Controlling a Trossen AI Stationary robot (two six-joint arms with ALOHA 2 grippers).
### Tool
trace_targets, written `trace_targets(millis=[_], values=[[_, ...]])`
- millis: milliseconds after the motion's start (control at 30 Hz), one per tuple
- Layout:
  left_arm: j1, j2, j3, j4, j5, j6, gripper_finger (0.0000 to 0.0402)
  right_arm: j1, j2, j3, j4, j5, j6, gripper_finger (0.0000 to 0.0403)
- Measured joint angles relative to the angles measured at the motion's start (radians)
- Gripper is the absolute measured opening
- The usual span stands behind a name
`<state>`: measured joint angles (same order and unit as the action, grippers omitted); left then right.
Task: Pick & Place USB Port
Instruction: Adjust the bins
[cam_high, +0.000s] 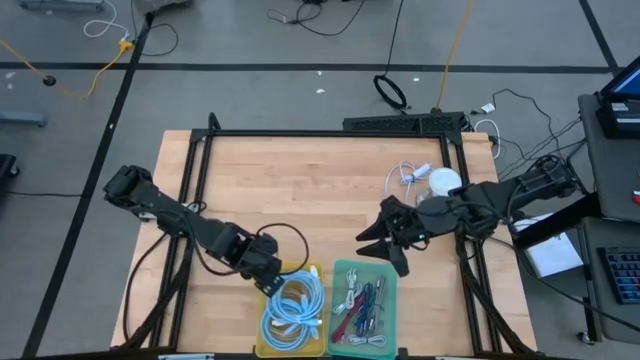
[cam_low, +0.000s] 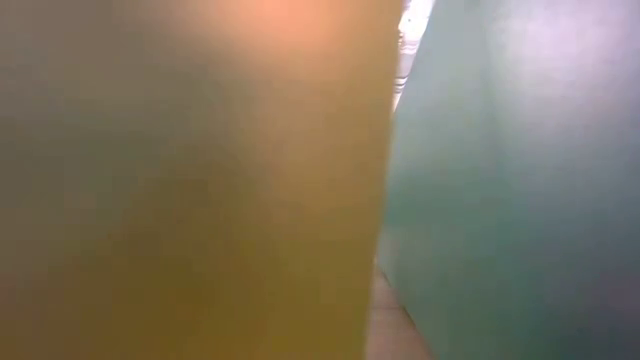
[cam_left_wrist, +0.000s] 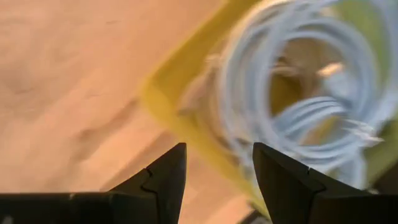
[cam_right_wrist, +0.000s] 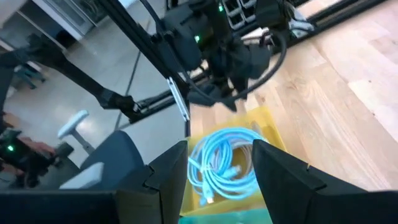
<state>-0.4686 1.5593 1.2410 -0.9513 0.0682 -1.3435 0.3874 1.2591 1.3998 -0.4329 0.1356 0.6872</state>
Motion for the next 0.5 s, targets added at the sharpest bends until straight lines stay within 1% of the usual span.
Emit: trace_targets(millis=[100,133,200,267,333,400,500], values=[[0.000,0.000,0.001,-0.072,-0.023,0.008,0.0189,0.000,0.012,0.000,0.000,-0.001,0.007,0.0171],[0.000,0.000,0.001,-0.059,-0.038,0.023,0.0189,0.001,0.015,0.000,-0.004,-0.001,0.007,0.0171],[0.000,-0.001,0.006,0.020,-0.072,0.067,0.0189,0.001,0.021,0.000,-0.015,-0.002,0.006,0.0171],[-0.006,-0.002,0.040,0.054,-0.144,0.113,0.0185,-0.002,0.032,0.000,-0.006,-0.001,0.007,0.0171],[-0.010,0.000,0.104,0.021,-0.239,0.158,0.0172,-0.002,0.034,-0.004,-0.020,-0.001,0.007,0.0171],[-0.010,0.022,0.201,-0.127,-0.354,0.200,0.0146,-0.005,0.033,-0.015,-0.012,0.002,0.008,0.0171],[-0.011,0.077,0.389,-0.482,-0.573,0.253,0.0092,-0.018,0.029,-0.037,-0.025,0.017,-0.013,0.0171]])
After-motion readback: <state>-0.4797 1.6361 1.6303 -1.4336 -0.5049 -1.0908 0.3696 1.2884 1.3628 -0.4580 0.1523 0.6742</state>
